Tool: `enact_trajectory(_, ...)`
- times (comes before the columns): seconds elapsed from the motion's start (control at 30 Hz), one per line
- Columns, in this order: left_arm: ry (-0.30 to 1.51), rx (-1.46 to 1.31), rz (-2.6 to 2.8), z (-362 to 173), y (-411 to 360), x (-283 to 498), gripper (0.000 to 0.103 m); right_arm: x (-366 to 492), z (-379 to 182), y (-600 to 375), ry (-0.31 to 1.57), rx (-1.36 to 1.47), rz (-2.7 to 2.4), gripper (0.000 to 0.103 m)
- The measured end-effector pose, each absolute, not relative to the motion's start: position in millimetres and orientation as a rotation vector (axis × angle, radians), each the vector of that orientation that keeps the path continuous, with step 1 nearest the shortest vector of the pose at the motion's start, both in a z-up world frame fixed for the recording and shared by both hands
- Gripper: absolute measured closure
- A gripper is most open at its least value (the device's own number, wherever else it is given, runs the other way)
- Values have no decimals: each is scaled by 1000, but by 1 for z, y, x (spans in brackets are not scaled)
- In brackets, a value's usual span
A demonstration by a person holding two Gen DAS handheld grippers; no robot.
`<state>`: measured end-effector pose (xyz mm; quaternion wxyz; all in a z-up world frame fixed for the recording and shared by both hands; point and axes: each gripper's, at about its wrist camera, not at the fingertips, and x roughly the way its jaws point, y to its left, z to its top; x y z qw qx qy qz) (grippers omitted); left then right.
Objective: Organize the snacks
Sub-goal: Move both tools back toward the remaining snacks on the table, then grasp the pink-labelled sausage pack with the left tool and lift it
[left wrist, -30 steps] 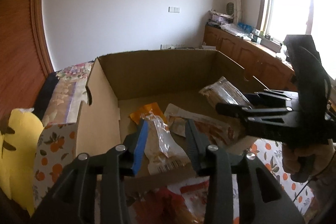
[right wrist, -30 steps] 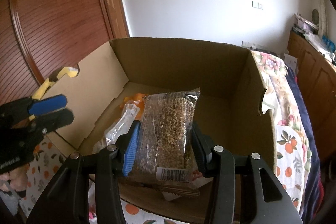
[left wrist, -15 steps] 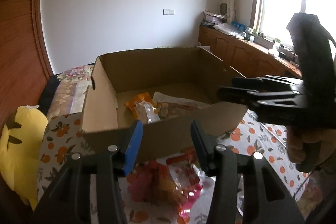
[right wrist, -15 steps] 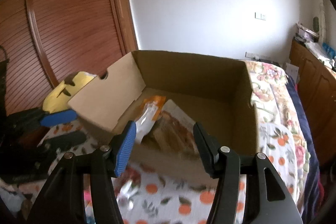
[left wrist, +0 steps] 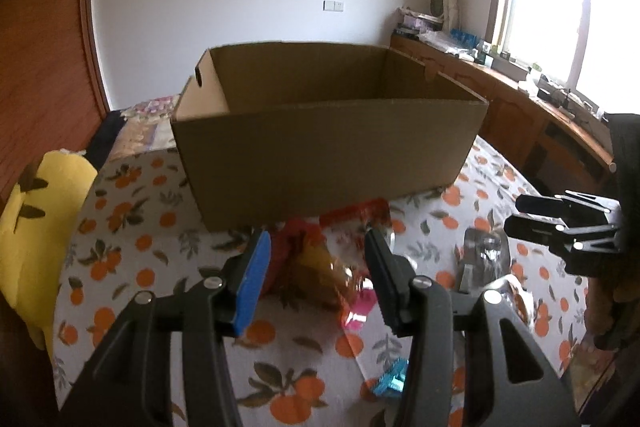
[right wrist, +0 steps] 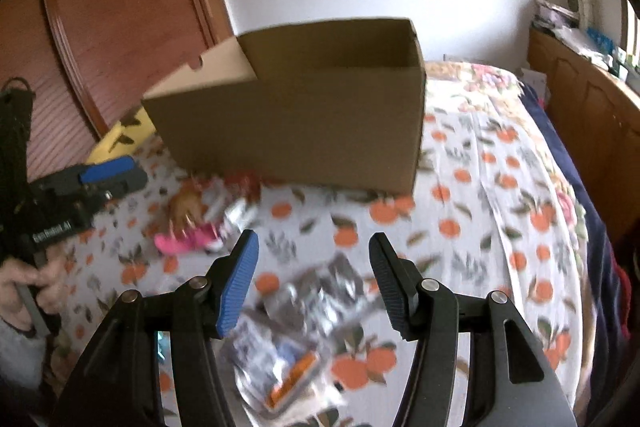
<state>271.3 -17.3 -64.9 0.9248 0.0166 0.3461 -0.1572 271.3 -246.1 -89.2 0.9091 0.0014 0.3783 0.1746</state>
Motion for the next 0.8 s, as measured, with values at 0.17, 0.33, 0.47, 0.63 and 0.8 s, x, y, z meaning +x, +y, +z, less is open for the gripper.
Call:
enact_trajectory(0.17,746,10,-314,-80,-17,267,54,259,-108,-250,771,-1,328,44)
enact_trajectory(0.33,793,-22,-306,-93,-20,272,53,254,-119,-252,779,1,327,44)
enact_trajectory(0.47,833,-49,-293,-103,-24,280,53,251,-129,-255,791,17,336,44)
enact_trajectory(0.63,880,-117,-254,-108,-23,295,52,251,-131,-258,783,34,352,44)
enact_trajectory(0.8,938,-149,-209,-113,-29,311,49,245,-130,-256,754,20,365,44)
